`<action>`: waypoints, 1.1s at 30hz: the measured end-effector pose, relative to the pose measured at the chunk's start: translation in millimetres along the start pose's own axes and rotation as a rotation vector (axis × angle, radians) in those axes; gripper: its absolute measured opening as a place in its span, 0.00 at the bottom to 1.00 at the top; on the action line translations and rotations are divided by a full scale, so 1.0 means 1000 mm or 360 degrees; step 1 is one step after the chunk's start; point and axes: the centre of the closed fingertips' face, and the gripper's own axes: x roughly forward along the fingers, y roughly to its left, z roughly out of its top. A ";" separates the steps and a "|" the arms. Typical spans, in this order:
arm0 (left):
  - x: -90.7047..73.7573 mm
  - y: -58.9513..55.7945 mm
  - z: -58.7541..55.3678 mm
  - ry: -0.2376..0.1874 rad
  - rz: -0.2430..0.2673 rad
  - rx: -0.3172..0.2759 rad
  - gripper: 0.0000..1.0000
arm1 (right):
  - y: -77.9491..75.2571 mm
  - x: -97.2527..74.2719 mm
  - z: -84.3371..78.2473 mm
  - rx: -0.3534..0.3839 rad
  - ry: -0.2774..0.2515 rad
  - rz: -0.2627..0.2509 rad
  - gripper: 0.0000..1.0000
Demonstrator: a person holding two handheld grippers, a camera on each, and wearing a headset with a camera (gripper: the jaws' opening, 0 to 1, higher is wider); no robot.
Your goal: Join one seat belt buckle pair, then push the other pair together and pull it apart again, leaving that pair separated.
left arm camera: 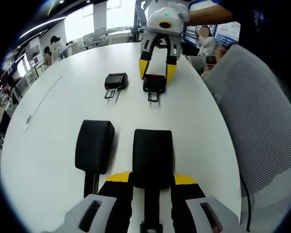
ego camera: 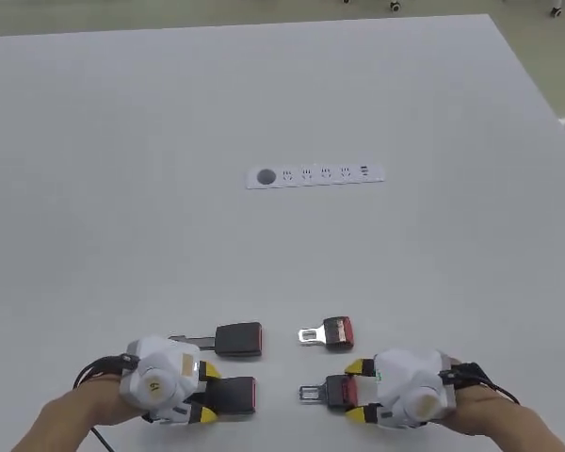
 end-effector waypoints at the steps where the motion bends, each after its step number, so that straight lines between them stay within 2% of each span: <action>1: 0.000 0.000 0.000 0.0001 -0.0002 -0.0001 0.31 | 0.000 0.000 0.000 0.0000 0.0002 0.0000 0.29; 33: 0.003 -0.001 -0.003 0.0037 -0.0027 -0.0029 0.31 | 0.001 0.028 0.035 -0.0050 -0.0053 0.0025 0.29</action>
